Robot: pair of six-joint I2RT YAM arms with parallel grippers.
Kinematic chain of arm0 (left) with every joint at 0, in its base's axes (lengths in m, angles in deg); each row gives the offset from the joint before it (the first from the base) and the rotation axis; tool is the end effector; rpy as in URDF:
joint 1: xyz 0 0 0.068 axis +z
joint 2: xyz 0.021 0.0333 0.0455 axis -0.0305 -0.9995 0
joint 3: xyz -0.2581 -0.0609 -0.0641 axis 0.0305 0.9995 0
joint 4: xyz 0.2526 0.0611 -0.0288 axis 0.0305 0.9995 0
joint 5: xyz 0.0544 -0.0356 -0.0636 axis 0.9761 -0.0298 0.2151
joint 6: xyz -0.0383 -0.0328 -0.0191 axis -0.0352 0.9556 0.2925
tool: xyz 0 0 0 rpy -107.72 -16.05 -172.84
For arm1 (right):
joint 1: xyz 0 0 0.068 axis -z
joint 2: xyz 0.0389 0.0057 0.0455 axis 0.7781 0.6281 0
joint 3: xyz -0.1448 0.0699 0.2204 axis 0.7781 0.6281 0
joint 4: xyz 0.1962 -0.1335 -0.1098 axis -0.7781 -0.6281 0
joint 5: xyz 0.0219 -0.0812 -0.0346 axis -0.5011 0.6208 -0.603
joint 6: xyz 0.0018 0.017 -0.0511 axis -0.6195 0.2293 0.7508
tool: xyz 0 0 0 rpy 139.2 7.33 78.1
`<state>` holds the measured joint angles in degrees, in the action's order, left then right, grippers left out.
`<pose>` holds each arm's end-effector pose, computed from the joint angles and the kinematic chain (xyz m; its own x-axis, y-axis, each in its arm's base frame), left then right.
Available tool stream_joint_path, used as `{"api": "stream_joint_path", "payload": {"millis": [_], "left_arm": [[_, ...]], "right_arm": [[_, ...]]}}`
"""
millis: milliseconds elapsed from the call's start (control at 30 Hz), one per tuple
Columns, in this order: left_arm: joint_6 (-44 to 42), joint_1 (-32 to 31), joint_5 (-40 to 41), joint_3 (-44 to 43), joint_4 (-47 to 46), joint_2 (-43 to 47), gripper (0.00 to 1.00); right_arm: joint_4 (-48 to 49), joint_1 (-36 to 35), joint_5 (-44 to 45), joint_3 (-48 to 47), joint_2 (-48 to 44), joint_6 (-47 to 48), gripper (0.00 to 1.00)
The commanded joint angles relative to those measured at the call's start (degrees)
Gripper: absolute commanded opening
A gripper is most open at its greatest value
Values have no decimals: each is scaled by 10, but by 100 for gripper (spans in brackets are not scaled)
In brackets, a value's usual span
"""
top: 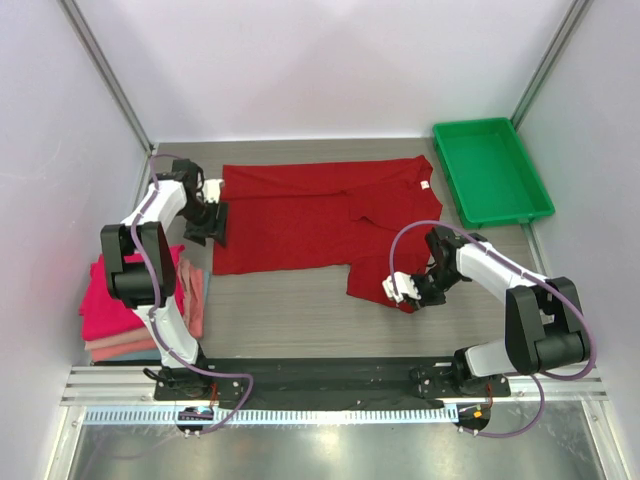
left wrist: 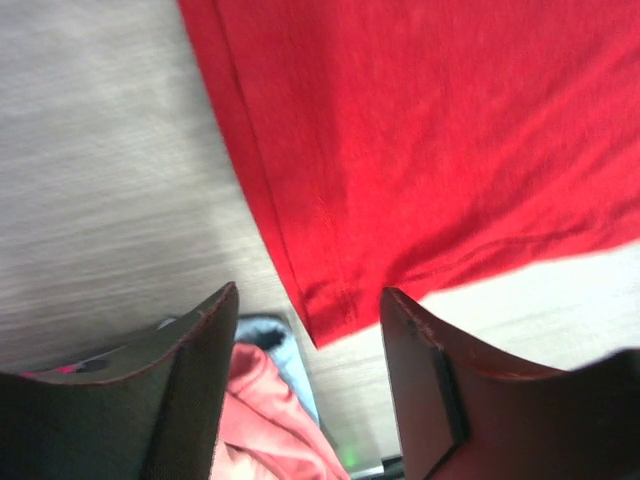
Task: Fold and stack the t-shirts
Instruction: Fold the tshirt
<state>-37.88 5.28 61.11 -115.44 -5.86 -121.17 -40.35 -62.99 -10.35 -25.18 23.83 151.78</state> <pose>0.3676 0.0156 0.2058 -0.9670 0.0783 -0.2424 0.1198 0.9796 -0.1615 0.1943 0.0592 0.1647 0.2802 -0.8185 -0.5016 -0.9509 -0.3083 -0.0281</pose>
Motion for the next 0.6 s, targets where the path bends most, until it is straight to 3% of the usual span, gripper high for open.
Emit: {"api": "stream_joint_path", "payload": {"millis": [0, 167, 567], "left_arm": [[-17, 4, -39, 5, 38, -2, 59], [-26, 6, -27, 7, 66, -19, 53], [-23, 8, -18, 60, 53, -1, 51]], "right_arm": [[11, -3, 4, -2, -8, -24, 1], [20, -3, 6, -13, 1, -35, 1], [28, -4, 8, -17, 16, -35, 1]]}}
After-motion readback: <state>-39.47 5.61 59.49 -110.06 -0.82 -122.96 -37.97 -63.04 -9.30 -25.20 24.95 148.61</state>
